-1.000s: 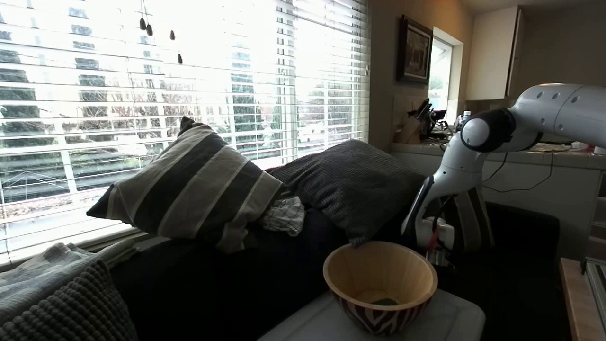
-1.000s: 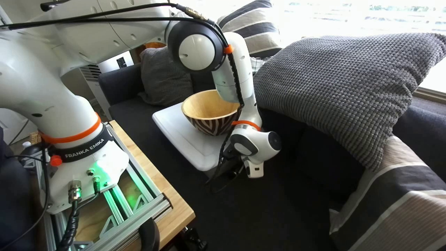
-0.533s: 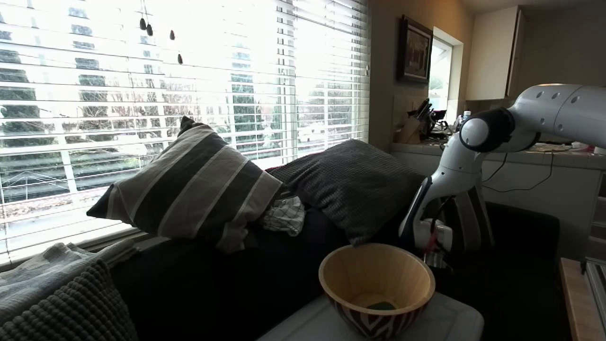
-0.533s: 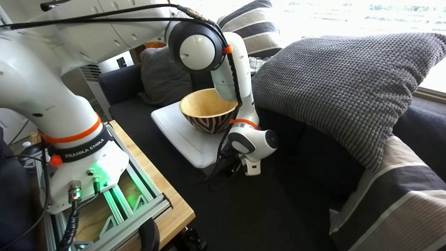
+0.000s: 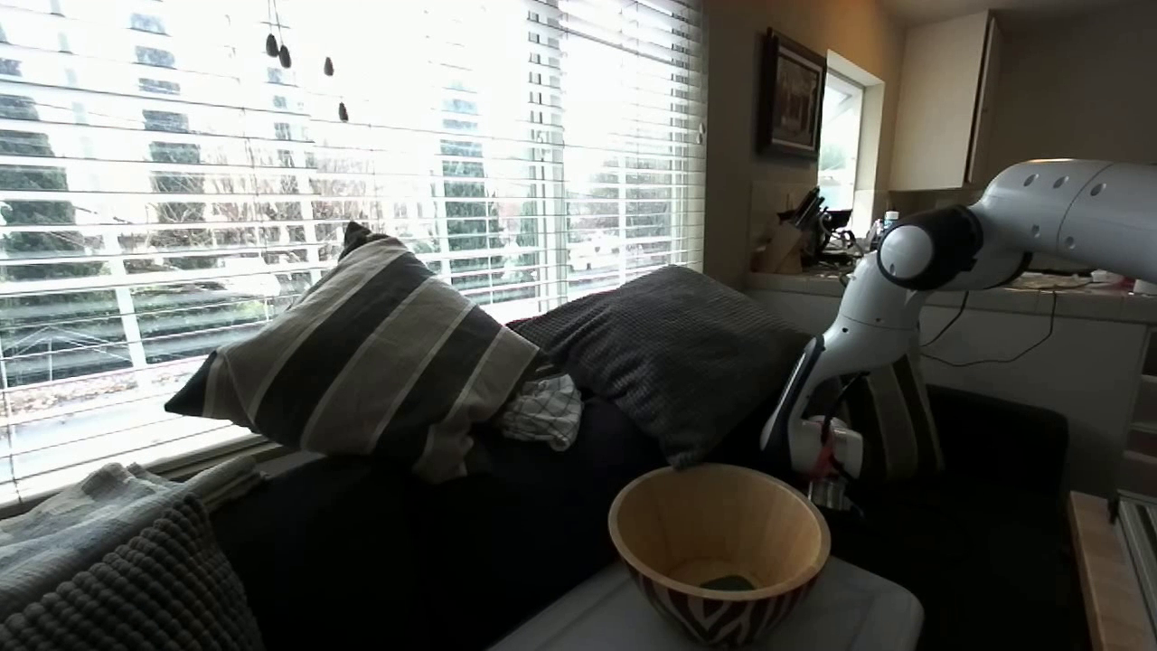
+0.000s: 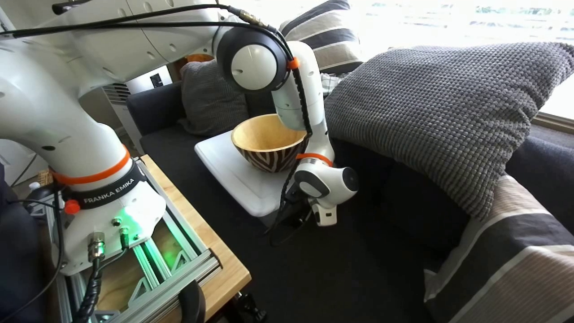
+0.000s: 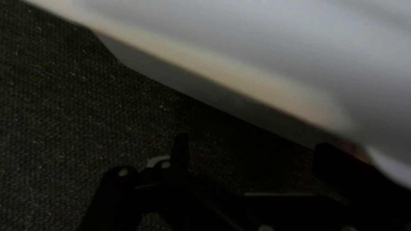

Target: Move the transparent bowl to the left

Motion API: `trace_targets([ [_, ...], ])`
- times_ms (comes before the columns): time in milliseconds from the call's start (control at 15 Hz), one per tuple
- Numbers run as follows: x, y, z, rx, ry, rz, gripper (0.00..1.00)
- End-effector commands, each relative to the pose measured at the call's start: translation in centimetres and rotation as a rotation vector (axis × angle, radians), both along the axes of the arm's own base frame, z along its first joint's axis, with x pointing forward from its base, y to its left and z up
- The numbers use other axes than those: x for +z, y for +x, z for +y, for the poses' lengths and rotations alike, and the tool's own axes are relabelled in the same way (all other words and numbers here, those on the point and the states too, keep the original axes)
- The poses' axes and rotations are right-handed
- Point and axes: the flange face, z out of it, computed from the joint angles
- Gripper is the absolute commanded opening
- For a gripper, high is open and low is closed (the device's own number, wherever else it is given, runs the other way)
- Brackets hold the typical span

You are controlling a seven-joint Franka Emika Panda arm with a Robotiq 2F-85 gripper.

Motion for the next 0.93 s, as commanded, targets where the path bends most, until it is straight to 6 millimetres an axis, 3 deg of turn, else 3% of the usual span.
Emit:
trace_targets([
  [0,-0.9,0.7,4.1,0.031,0.136,-0.016,1.00],
  [200,-1.8,1.0,5.6,0.071,0.166,-0.054,1.00],
  [867,-4.0,2.0,13.9,0.255,0.226,-0.088,1.00],
])
